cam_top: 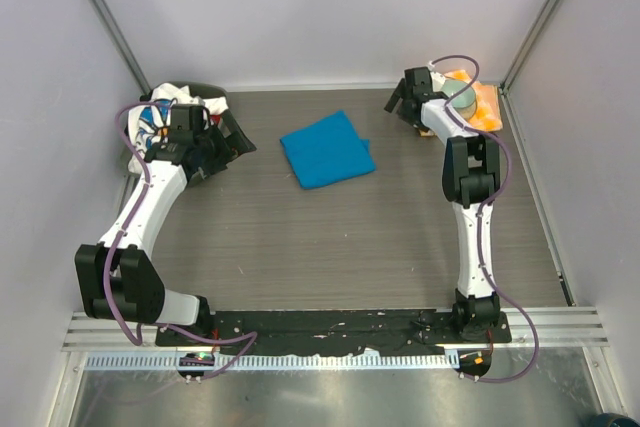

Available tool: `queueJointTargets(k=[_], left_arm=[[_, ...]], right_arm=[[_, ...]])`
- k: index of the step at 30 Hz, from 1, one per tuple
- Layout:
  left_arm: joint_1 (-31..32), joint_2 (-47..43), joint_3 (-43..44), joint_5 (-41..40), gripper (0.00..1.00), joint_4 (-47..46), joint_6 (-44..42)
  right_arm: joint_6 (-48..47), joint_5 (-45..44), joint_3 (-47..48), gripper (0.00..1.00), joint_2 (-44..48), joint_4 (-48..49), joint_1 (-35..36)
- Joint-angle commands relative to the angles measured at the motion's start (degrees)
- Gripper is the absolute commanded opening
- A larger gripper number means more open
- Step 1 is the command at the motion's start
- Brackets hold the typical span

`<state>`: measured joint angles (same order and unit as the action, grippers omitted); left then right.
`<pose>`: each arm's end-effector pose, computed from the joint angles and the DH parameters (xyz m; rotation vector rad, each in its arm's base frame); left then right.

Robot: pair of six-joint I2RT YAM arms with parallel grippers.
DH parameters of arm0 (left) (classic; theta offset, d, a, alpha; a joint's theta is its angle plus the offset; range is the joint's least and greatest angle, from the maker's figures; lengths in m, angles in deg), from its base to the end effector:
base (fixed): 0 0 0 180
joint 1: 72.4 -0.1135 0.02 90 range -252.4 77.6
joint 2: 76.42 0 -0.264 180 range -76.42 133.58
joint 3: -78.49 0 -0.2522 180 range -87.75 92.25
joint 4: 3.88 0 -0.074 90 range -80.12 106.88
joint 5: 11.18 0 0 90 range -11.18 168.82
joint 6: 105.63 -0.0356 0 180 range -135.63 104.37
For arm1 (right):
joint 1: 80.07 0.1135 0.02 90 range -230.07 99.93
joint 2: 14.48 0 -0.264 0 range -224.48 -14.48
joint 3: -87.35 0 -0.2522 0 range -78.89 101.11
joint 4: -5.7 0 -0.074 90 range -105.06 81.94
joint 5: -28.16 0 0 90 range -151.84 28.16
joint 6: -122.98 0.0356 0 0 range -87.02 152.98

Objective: Fold and stack the t-shirts

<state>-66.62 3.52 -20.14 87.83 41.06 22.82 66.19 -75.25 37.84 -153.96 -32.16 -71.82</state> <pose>0.3031 -0.0363 0.3046 -0.5939 2.3136 -0.5603 0.5396 0.0699 0.1664 0.6167 2.2790 0.0708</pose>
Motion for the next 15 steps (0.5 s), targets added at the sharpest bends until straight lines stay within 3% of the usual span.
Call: queueJointTargets(k=[1,9,15], left_arm=[[0.2,-0.6,1.5,-0.2,1.00,0.0,-1.1],[0.3,-0.4,1.6,-1.0,1.00,0.1,-1.1],[0.2,-0.5,1.7,-2.1,1.00,0.8,-1.5]], right_arm=[[-1.2,-4.9,-1.1,1.00,-1.3,-4.6,-3.7],[-1.0,-6.3,0.2,1.00,-2.9,-5.1,-6.8],[-0.6,-4.8,6.4,1.00,-6.2,-8.0,-7.3]])
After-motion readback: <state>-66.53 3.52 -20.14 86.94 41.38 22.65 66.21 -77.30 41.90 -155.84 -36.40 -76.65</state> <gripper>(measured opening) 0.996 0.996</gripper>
